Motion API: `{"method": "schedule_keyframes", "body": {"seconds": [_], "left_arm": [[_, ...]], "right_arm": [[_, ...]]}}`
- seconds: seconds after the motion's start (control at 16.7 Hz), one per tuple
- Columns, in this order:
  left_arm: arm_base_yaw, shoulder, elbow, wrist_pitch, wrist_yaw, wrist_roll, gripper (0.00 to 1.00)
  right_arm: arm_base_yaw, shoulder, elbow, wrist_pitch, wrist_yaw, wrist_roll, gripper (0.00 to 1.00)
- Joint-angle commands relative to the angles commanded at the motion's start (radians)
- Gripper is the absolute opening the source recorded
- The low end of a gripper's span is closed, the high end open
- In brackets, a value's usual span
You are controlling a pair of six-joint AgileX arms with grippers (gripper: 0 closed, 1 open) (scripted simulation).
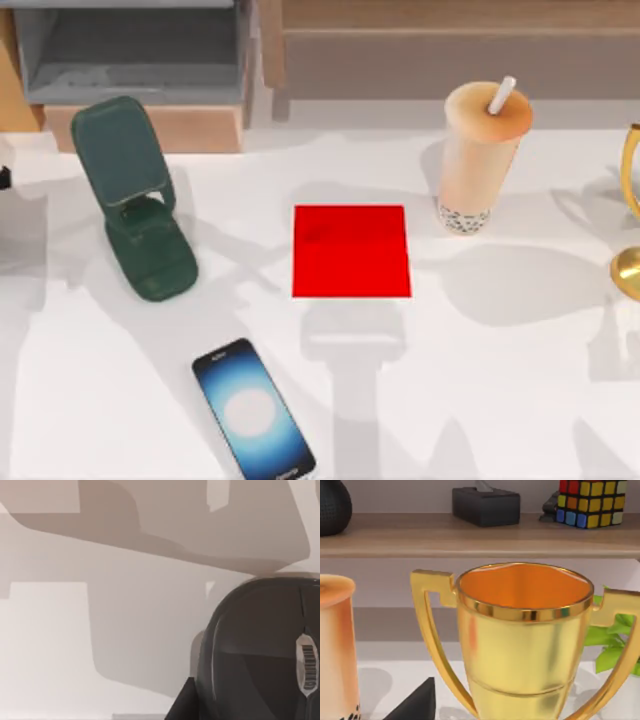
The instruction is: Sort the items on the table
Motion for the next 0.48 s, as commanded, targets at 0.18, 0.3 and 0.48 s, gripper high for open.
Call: {"method": "schedule_keyframes", "body": {"seconds": [0.18, 0.3, 0.48], "left_arm": [[0.0, 0.0, 0.0, 0.0, 0.0, 0.0, 0.0], [-0.004, -0.008, 0.002, -0.003, 0.0, 0.003, 0.0], [-0.035, -0.068, 0.039, -0.07, 0.014, 0.019, 0.0]], "right_arm": [[0.0, 0.0, 0.0, 0.0, 0.0, 0.0, 1.0], [0.0, 0.0, 0.0, 0.0, 0.0, 0.0, 1.0], [0.0, 0.0, 0.0, 0.0, 0.0, 0.0, 1.0]]}}
